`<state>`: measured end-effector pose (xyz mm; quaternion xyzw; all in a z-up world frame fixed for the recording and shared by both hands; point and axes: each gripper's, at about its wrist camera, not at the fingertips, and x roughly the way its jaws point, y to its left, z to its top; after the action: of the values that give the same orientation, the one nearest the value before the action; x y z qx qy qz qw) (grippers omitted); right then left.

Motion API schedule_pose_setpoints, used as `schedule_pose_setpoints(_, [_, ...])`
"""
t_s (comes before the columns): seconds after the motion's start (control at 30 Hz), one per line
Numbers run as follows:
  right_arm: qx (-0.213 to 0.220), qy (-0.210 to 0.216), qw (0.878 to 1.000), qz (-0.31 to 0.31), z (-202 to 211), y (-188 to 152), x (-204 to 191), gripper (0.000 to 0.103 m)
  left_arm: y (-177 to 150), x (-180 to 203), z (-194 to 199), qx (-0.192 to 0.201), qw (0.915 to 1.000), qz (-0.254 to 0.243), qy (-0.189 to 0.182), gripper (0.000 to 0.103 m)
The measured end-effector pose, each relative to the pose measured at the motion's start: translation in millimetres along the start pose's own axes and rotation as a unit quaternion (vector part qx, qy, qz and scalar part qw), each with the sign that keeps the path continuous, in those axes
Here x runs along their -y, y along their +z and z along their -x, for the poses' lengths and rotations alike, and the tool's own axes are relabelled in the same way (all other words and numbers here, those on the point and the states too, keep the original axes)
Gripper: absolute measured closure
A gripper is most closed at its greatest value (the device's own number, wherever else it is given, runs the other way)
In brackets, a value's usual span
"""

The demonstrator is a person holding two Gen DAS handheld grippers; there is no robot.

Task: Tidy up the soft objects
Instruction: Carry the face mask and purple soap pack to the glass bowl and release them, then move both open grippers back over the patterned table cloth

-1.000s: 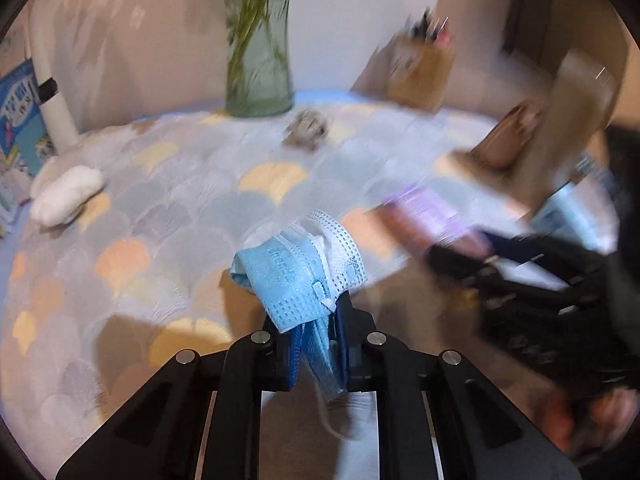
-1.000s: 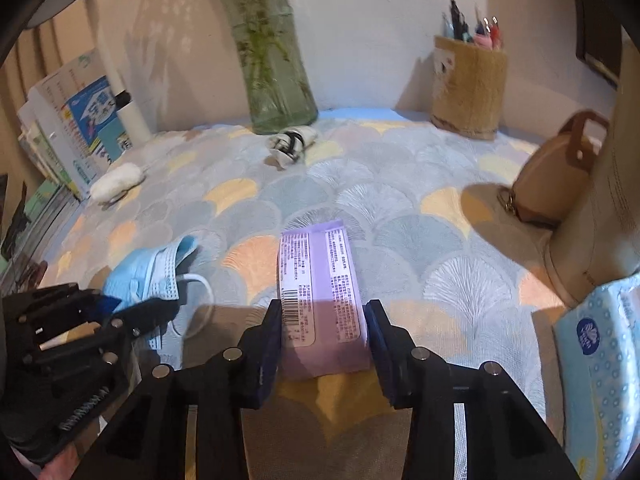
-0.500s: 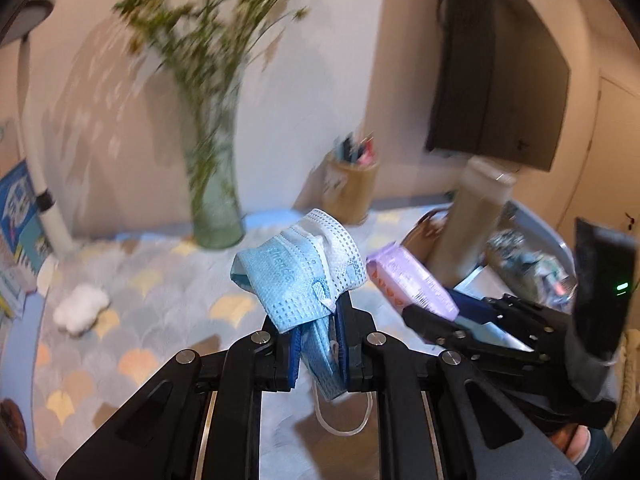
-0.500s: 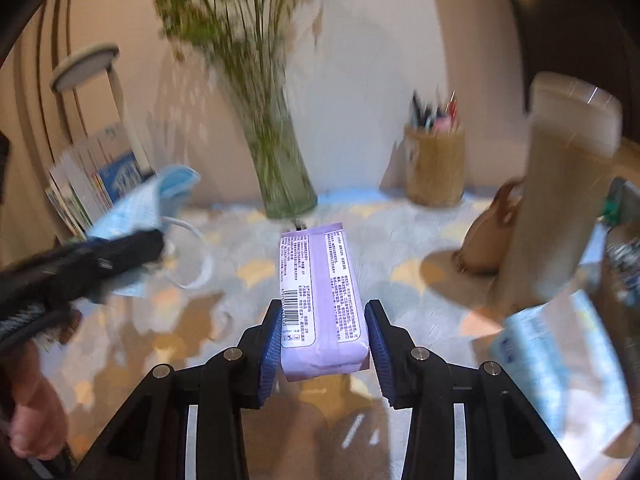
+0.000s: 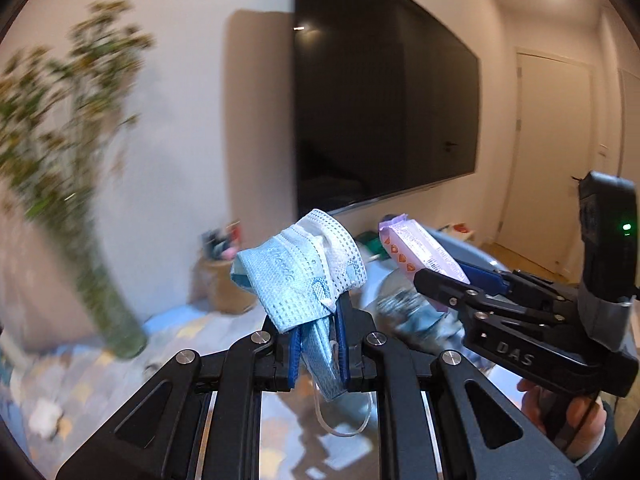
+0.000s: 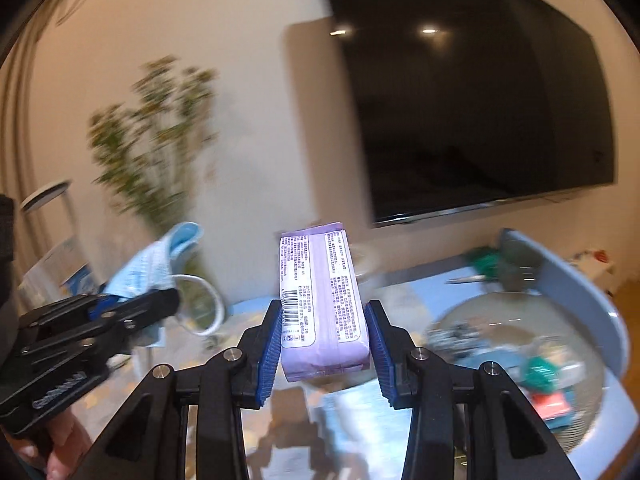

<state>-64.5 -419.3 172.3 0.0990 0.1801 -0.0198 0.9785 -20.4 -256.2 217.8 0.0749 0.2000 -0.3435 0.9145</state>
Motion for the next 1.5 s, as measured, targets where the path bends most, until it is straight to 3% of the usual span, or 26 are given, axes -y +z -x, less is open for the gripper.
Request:
schedule_pose_setpoints(0.27, [-0.001, -0.079, 0.994, -0.070, 1, 15, 99, 0.063, 28, 63, -70, -0.020, 0.9968, -0.020, -0.075, 0.091])
schedule_pose_setpoints(0.4, [-0.036, -0.109, 0.986, -0.122, -15, 9, 148, 0.063, 31, 90, -114, -0.056, 0.9918, -0.011, -0.114, 0.091])
schedule_pose_setpoints(0.53, [-0.078, -0.133, 0.972, -0.175, -36, -6, 193, 0.063, 24, 118, -157, -0.084, 0.9894, -0.029, -0.115, 0.091])
schedule_pose_setpoints(0.6, [-0.085, -0.138, 0.970, -0.182, -40, -10, 204, 0.063, 20, 129, -173, -0.093, 0.9882, -0.042, -0.114, 0.087])
schedule_pose_setpoints(0.67, [-0.098, -0.139, 0.966, -0.197, -42, -13, 215, 0.060, 13, 136, -185, -0.108, 0.9869, -0.048, -0.110, 0.071])
schedule_pose_setpoints(0.8, [-0.098, -0.142, 0.963, -0.209, -34, -17, 224, 0.052, -3, 131, -201, -0.168, 0.9731, -0.026, -0.155, 0.068])
schedule_pose_setpoints(0.87, [-0.093, -0.142, 0.963, -0.211, -27, -18, 226, 0.047, -11, 128, -201, -0.188, 0.9679, -0.011, -0.167, 0.059])
schedule_pose_setpoints(1.1, [-0.084, -0.137, 0.964, -0.210, 0, -22, 207, 0.042, -31, 116, -168, -0.210, 0.9509, 0.011, -0.227, 0.057])
schedule_pose_setpoints(1.13, [-0.083, -0.137, 0.966, -0.204, 3, -22, 201, 0.040, -32, 118, -161, -0.212, 0.9501, -0.001, -0.229, 0.053])
schedule_pose_setpoints(1.17, [-0.084, -0.137, 0.967, -0.200, 3, -22, 197, 0.040, -34, 121, -155, -0.214, 0.9498, -0.013, -0.228, 0.039])
schedule_pose_setpoints(1.23, [-0.085, -0.131, 0.968, -0.196, 7, -22, 187, 0.040, -38, 127, -138, -0.206, 0.9527, -0.035, -0.221, 0.024])
schedule_pose_setpoints(1.37, [-0.075, -0.124, 0.972, -0.185, 23, -18, 170, 0.040, -50, 124, -97, -0.178, 0.9604, -0.071, -0.202, 0.024])
schedule_pose_setpoints(1.5, [-0.063, -0.118, 0.976, -0.171, 39, -15, 149, 0.039, -60, 96, -60, -0.161, 0.9684, -0.054, -0.182, 0.024])
